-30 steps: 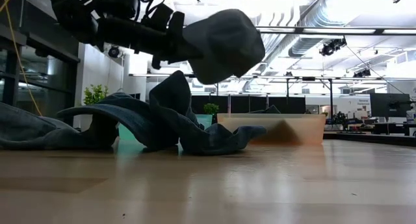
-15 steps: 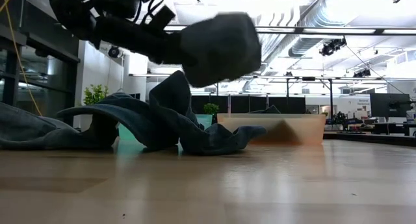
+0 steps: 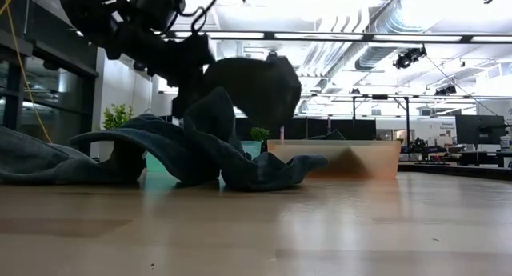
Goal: Pick & Place hat
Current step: Put the right gray cap into the green bin
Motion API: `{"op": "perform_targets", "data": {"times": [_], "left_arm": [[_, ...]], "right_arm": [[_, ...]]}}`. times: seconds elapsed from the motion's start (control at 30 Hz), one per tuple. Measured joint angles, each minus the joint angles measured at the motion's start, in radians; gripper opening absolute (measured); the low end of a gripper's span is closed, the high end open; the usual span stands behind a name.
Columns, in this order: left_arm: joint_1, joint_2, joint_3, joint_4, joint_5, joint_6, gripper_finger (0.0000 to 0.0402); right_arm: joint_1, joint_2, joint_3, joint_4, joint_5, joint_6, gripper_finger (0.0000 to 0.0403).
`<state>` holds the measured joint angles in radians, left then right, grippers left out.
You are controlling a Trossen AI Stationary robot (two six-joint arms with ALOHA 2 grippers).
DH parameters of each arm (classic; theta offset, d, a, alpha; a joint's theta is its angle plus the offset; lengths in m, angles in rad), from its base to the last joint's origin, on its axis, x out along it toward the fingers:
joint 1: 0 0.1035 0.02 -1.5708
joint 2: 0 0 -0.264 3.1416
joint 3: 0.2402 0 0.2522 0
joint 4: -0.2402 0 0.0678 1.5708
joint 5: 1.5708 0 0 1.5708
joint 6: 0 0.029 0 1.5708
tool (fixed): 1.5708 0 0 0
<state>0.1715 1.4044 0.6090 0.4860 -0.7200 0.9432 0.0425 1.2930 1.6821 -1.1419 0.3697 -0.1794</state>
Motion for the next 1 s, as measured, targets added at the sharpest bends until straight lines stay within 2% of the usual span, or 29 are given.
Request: {"op": "perform_targets", "data": {"times": [0.13, 0.43, 0.8, 1.0], "left_arm": [[0.08, 0.0, 0.0, -0.026, 0.024, 0.058, 0.0009], [0.269, -0.013, 0.0, -0.139, 0.264, 0.097, 0.0005], [0.398, -0.013, 0.0, -0.186, 0.3, 0.255, 0.0005], [0.42, -0.013, 0.0, -0.204, 0.32, 0.34, 0.0005]], "right_arm": [[0.0, 0.0, 0.0, -0.011, 0.003, 0.012, 0.0213], [0.0, 0.0, 0.0, -0.037, 0.002, 0.026, 0.0213], [-0.003, 0.0, 0.0, -0.043, 0.022, 0.031, 0.0213], [-0.003, 0.0, 0.0, -0.043, 0.044, 0.033, 0.0213]]}}
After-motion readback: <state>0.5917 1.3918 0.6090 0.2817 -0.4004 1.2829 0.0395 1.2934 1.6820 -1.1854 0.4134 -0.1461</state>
